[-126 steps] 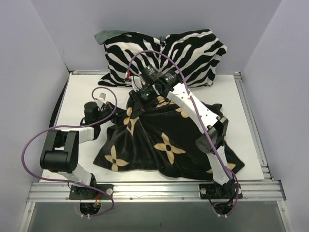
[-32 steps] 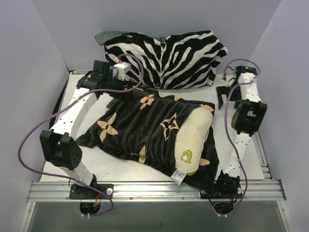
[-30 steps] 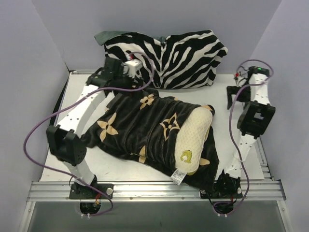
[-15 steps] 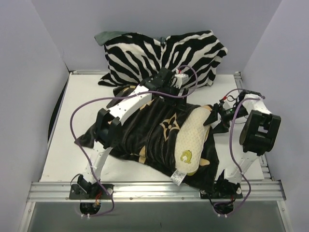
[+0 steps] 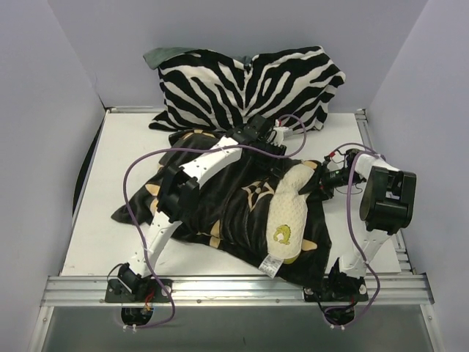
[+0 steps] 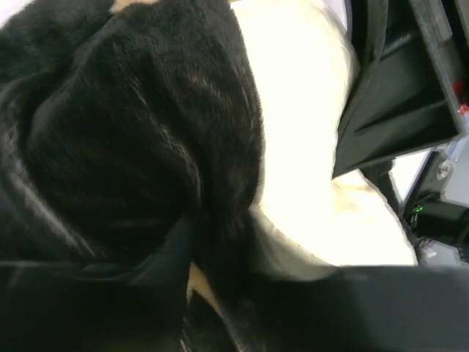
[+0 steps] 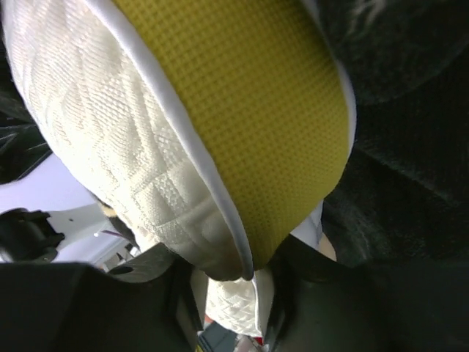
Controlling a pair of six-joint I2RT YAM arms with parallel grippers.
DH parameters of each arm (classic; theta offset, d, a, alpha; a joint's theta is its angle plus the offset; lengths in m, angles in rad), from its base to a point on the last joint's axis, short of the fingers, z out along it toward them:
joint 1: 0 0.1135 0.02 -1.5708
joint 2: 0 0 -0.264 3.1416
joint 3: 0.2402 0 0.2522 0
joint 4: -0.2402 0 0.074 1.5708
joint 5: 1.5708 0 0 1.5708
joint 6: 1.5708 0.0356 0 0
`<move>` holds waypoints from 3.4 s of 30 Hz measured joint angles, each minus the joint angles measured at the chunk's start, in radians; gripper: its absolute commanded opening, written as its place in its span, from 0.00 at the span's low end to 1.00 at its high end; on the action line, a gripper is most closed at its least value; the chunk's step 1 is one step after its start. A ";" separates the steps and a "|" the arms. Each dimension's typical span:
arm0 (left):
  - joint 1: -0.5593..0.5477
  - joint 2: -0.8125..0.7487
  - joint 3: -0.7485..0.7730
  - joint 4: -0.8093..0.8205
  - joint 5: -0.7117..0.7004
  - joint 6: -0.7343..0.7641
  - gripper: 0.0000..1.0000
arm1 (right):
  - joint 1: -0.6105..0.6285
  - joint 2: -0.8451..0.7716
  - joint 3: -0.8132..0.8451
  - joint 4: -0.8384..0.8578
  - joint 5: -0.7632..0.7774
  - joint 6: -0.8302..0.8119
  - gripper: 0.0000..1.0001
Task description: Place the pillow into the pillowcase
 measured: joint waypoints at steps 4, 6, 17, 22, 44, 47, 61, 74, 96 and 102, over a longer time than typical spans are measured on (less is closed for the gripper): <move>-0.010 0.038 0.056 0.007 0.081 0.010 0.00 | 0.002 -0.001 -0.013 0.039 -0.011 0.045 0.19; -0.018 0.037 0.072 0.040 0.142 0.003 0.00 | 0.018 -0.001 -0.021 0.080 -0.020 0.097 0.19; -0.097 0.040 0.011 0.677 0.422 -0.492 0.01 | 0.165 -0.014 -0.266 0.906 -0.126 0.838 0.23; -0.050 0.035 -0.019 0.695 0.426 -0.470 0.85 | 0.145 -0.003 -0.296 1.124 -0.129 1.005 0.59; 0.190 -0.896 -0.795 0.205 -0.037 0.099 0.94 | -0.019 -0.298 -0.181 0.089 0.081 0.165 0.80; -0.031 -0.899 -0.912 0.167 -0.143 0.136 0.79 | 0.042 -0.299 -0.258 0.059 0.059 0.133 0.73; -0.226 -0.752 -1.025 0.222 -0.307 0.061 0.80 | 0.150 -0.147 -0.320 0.189 -0.074 0.166 0.44; -0.230 -0.685 -0.947 0.305 0.029 0.122 0.00 | 0.204 -0.161 -0.457 0.700 -0.179 0.676 0.00; -0.009 -0.688 -0.843 0.249 0.484 0.124 0.80 | 0.343 -0.103 -0.342 0.700 -0.028 0.676 0.43; 0.343 -0.832 -0.837 0.015 0.343 0.266 0.91 | 0.206 -0.103 -0.007 0.200 0.077 0.224 0.59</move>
